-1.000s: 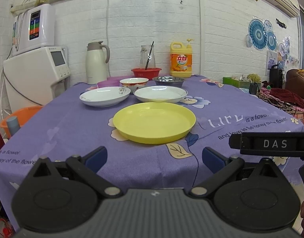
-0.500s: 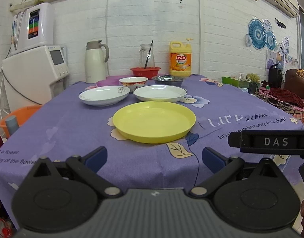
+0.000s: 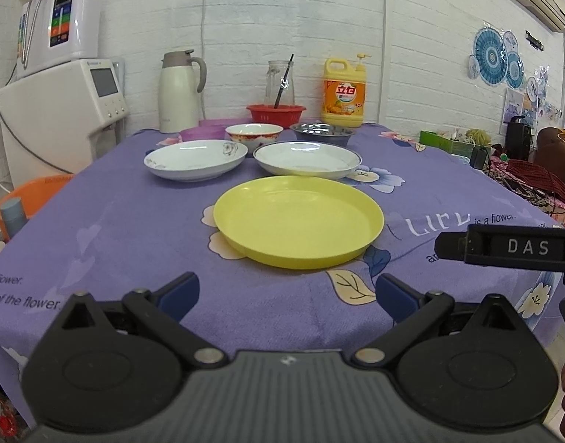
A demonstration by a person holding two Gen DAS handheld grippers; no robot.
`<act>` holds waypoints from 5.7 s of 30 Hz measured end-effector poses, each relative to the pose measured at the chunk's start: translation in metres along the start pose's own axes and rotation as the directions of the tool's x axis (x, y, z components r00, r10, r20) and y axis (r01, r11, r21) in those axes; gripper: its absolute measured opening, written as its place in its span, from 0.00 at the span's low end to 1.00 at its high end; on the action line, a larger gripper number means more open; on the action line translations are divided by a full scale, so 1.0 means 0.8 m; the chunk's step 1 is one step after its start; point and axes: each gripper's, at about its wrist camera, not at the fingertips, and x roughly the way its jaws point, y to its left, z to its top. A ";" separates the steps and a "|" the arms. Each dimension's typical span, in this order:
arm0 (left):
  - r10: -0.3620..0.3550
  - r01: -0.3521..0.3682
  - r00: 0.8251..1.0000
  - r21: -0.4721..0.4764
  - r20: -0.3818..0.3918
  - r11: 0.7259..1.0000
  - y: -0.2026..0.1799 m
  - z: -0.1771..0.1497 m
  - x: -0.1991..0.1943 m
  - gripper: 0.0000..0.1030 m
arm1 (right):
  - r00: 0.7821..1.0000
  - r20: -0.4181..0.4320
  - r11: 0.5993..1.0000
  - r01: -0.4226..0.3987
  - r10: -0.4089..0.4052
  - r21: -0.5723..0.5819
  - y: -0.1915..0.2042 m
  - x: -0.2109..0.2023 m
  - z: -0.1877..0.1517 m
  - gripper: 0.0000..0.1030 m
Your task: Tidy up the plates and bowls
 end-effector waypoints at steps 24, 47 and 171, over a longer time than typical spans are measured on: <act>0.022 -0.056 0.983 -0.181 -0.184 0.982 0.094 0.082 0.161 0.98 | 0.968 -0.167 0.976 -0.203 0.188 -0.078 0.032 0.144 0.061 1.00; -0.055 0.041 0.979 -0.077 -0.197 0.996 0.075 0.085 0.190 0.48 | 0.969 -0.194 0.938 -0.202 0.150 -0.282 0.062 0.162 0.066 1.00; 0.129 -0.178 0.958 -0.180 -0.256 0.967 0.271 0.190 0.351 0.62 | 0.908 -0.249 0.798 -0.416 0.337 -0.436 0.243 0.387 0.157 1.00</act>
